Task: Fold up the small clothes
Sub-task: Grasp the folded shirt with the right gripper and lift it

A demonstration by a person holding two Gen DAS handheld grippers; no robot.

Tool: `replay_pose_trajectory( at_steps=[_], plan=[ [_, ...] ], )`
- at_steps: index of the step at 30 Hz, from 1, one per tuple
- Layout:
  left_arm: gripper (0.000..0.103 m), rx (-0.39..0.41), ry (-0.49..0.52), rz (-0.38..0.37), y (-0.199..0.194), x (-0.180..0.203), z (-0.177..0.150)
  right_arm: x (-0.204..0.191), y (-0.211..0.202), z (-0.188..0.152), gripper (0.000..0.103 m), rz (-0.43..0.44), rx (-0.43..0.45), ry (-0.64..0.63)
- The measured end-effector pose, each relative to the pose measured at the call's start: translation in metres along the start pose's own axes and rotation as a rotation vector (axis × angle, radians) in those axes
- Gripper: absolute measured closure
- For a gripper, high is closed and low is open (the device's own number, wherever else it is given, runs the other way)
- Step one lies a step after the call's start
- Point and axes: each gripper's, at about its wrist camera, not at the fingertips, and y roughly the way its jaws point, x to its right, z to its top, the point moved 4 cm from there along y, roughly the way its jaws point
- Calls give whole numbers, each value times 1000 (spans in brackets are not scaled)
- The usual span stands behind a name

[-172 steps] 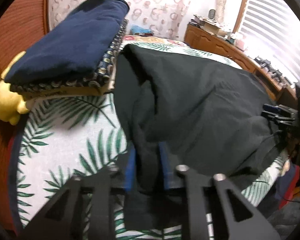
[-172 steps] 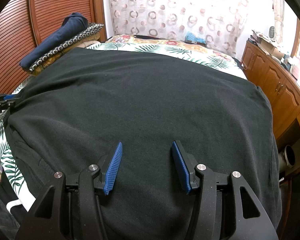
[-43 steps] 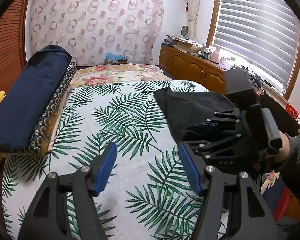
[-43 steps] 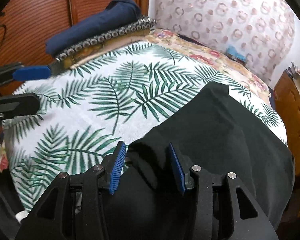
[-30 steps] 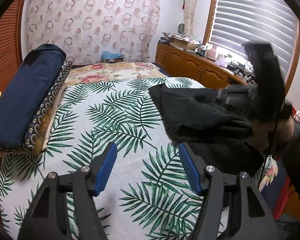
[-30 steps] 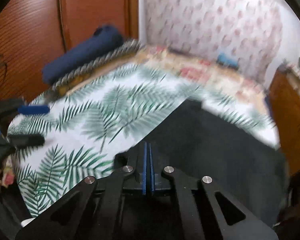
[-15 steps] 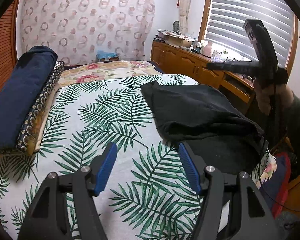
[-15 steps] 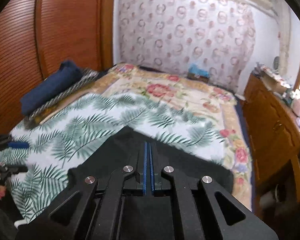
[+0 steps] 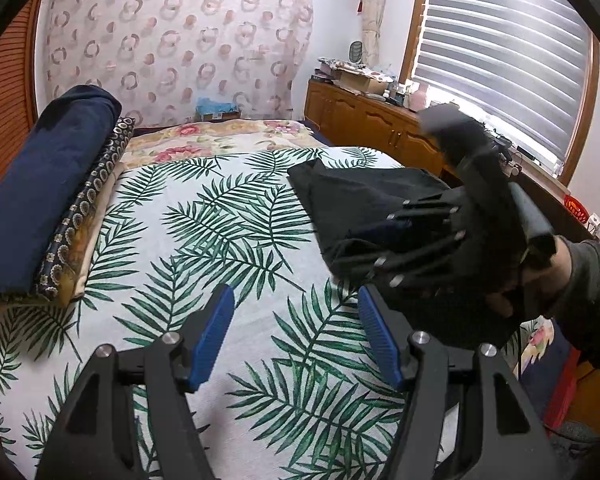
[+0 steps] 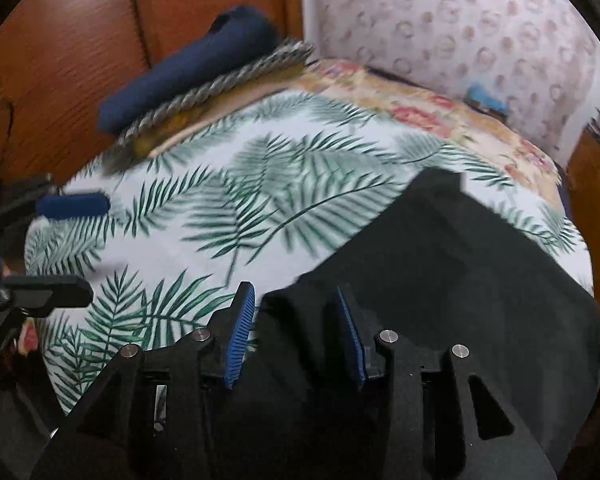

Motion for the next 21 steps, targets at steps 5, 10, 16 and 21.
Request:
replay_pose_trajectory(
  at_steps=[5, 10, 16, 21],
  plan=[
    [40, 5, -4, -1, -3, -3, -1, 9, 0, -2, 93, -33, 16, 24],
    [40, -5, -2, -7, 1, 0, -2, 40, -48, 10, 95, -43, 138, 98],
    [40, -20, 18, -24, 7, 12, -4, 116, -107, 26, 95, -225, 225, 152],
    [40, -34, 31, -36, 13, 20, -6, 197, -116, 16, 95, -367, 177, 221]
  ],
)
